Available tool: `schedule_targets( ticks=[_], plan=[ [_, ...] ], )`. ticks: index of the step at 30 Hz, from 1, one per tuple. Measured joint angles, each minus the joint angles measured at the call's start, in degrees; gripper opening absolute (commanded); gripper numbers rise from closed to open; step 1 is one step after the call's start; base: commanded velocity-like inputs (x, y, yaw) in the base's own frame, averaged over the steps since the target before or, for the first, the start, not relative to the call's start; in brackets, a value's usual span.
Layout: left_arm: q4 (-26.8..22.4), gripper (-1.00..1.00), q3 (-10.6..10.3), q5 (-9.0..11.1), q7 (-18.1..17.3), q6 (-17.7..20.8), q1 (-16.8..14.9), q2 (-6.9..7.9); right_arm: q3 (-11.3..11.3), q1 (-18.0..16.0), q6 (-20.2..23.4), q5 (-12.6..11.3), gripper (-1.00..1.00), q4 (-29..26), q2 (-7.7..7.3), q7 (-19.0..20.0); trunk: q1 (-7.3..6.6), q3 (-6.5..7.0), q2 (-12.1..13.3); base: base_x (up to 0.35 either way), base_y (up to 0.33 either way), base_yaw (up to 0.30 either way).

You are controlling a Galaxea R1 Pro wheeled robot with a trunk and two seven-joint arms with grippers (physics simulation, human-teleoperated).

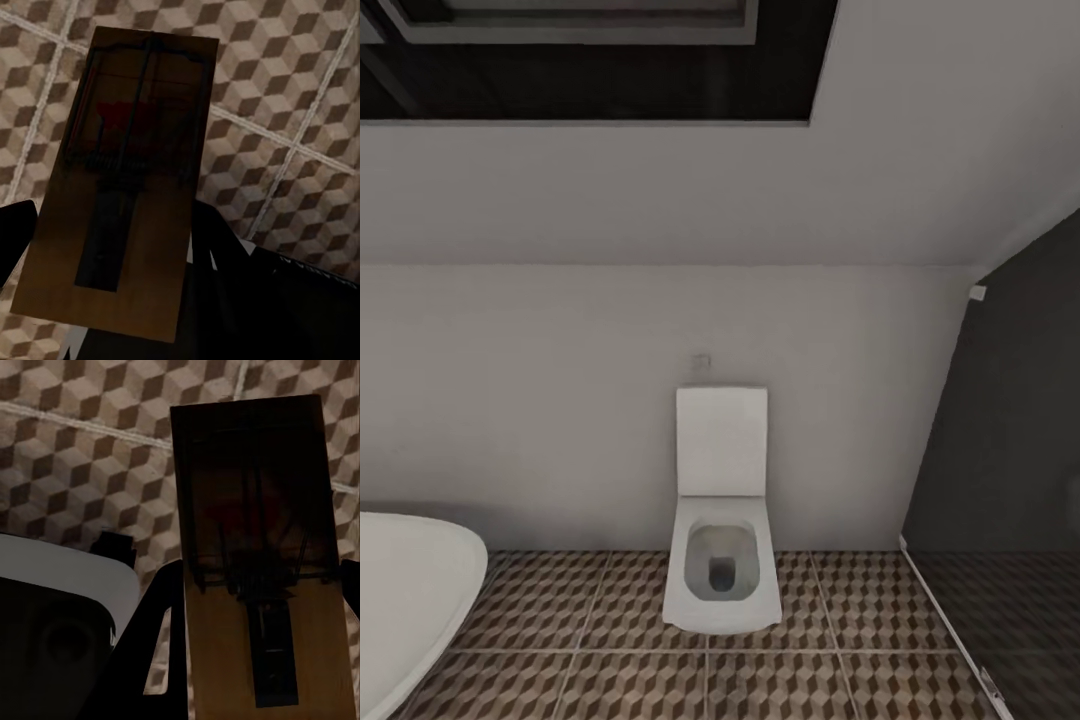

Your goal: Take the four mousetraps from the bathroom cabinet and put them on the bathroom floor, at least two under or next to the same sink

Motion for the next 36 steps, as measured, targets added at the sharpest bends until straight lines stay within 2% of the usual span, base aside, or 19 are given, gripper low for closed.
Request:
schedule_targets(
  ticks=[17, 25, 36],
  plan=[
    [0.00, -1.00, 0.05, 0.00, 0.29, -0.10, 0.02, -0.08, 0.00, 0.00, -0.21, -0.06, -1.00, 0.00, -0.13, -0.08, 0.01, 0.00, 0.00, 0.311, 0.070, 0.000],
    [-0.02, -1.00, -0.20, -0.08, 0.45, -0.64, 0.00, -0.27, 0.00, 0.00, -0.25, -0.08, -1.00, 0.01, -0.15, -0.17, 0.03, 0.00, 0.01, 0.062, -0.007, 0.000],
    [-0.11, -1.00, -0.05, -0.08, 0.53, -0.67, 0.01, -0.26, 0.00, 0.00, -0.25, -0.08, -1.00, 0.01, -0.15, -0.18, 0.03, 0.00, 0.01, 0.075, -0.116, 0.000]
  ],
)
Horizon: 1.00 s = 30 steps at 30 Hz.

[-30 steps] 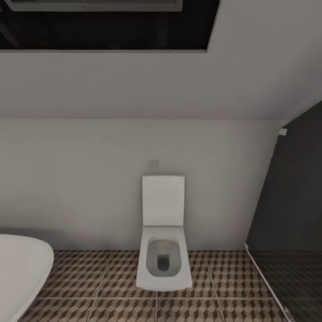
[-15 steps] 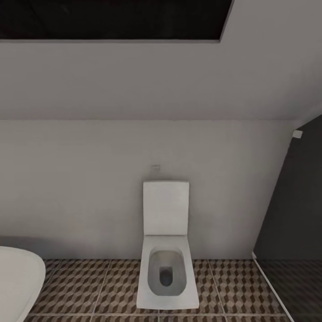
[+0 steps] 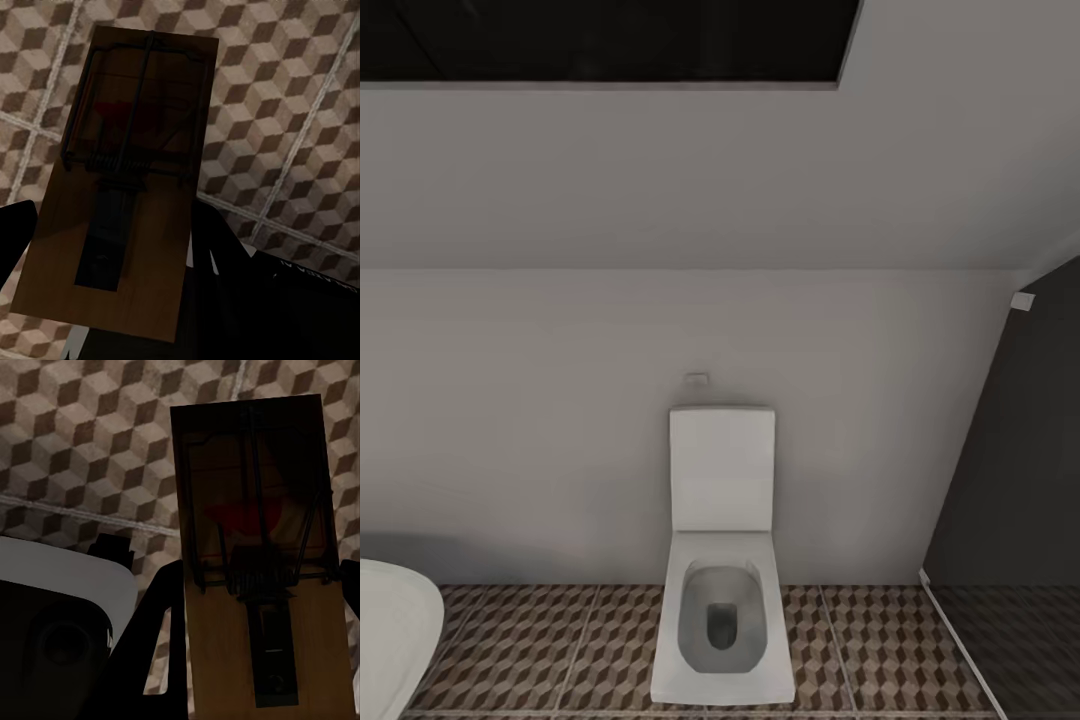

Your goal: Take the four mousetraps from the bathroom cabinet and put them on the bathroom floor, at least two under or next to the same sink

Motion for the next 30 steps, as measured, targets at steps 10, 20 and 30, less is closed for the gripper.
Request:
schedule_targets(
  ticks=[10, 20, 30],
  plan=[
    [-0.10, -1.00, -0.07, -0.29, 0.00, 0.02, 0.01, -0.10, 0.14, 0.00, 0.08, 0.23, -1.00, -0.04, -0.06, 0.00, 0.00, 0.00, 0.00, 0.003, -0.005, 0.000],
    [-0.03, -1.00, -0.10, -0.59, 0.00, 0.03, 0.01, -0.13, 0.21, 0.00, 0.08, 1.77, -1.00, -0.08, 0.56, 0.01, 0.43, -0.35, -0.79, 0.000, 0.000, 0.000],
    [0.09, -1.00, -0.17, -0.71, -0.08, 0.03, 0.01, -0.11, 0.17, 0.00, 0.13, 2.30, -1.00, -0.08, 0.59, 0.03, 2.63, -2.15, -4.80, 0.000, 0.000, 0.000]
  ],
)
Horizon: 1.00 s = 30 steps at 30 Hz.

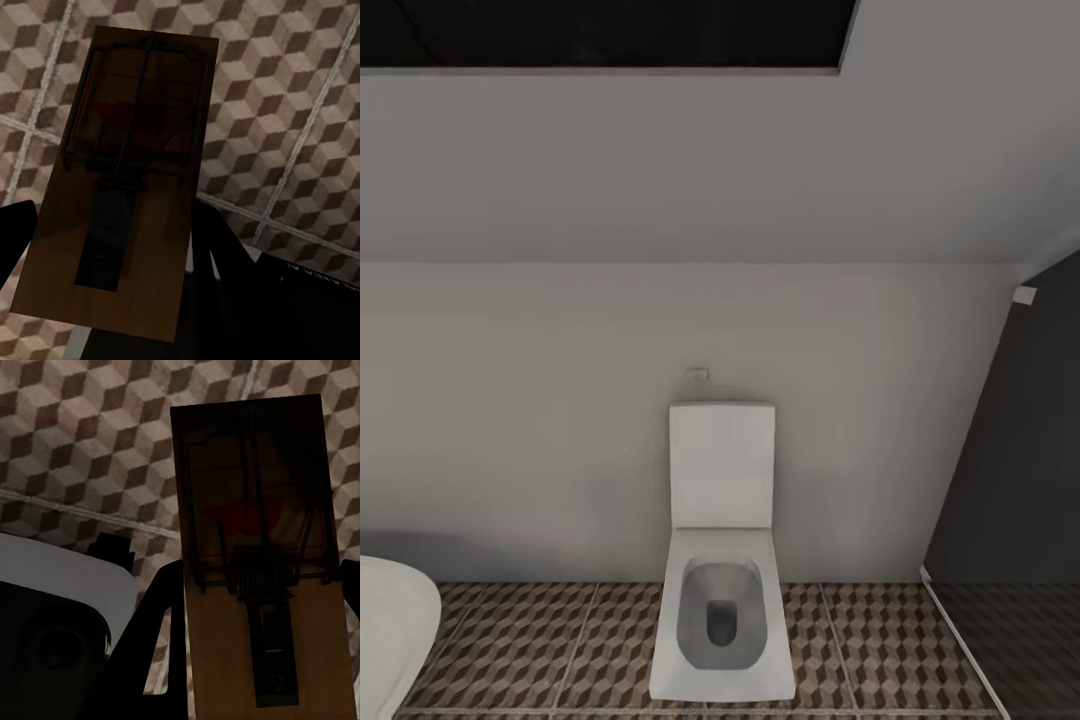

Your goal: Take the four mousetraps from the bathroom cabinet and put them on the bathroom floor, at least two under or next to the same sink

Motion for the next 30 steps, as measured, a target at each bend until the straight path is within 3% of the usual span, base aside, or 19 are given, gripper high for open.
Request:
schedule_targets(
  ticks=[30],
  plan=[
    [0.00, -1.00, 0.02, 0.06, 0.07, -0.08, 0.00, -0.02, -0.06, 0.00, -0.22, -0.10, -1.00, 0.04, -0.09, 0.04, 6.59, -5.39, -12.04, 0.000, 0.000, 0.000]
  ],
)
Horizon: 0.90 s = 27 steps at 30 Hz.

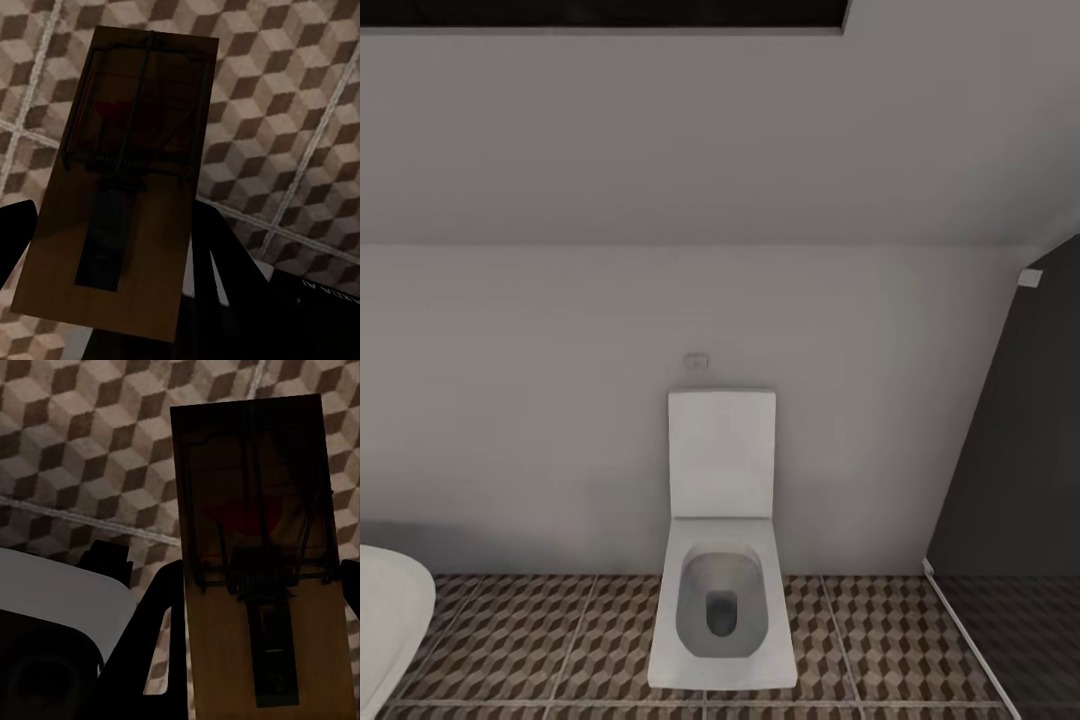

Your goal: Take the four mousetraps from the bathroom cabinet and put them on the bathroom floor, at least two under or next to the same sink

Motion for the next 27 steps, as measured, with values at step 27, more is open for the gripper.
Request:
schedule_targets(
  ticks=[27],
  plan=[
    [-22.23, -1.00, -0.53, -6.33, 3.91, -1.83, -0.02, 1.63, -1.50, 0.01, -4.68, -3.09, -1.00, -0.18, -0.16, -3.46, 5.93, -4.85, -10.83, 0.000, 0.000, 0.000]
  ],
)
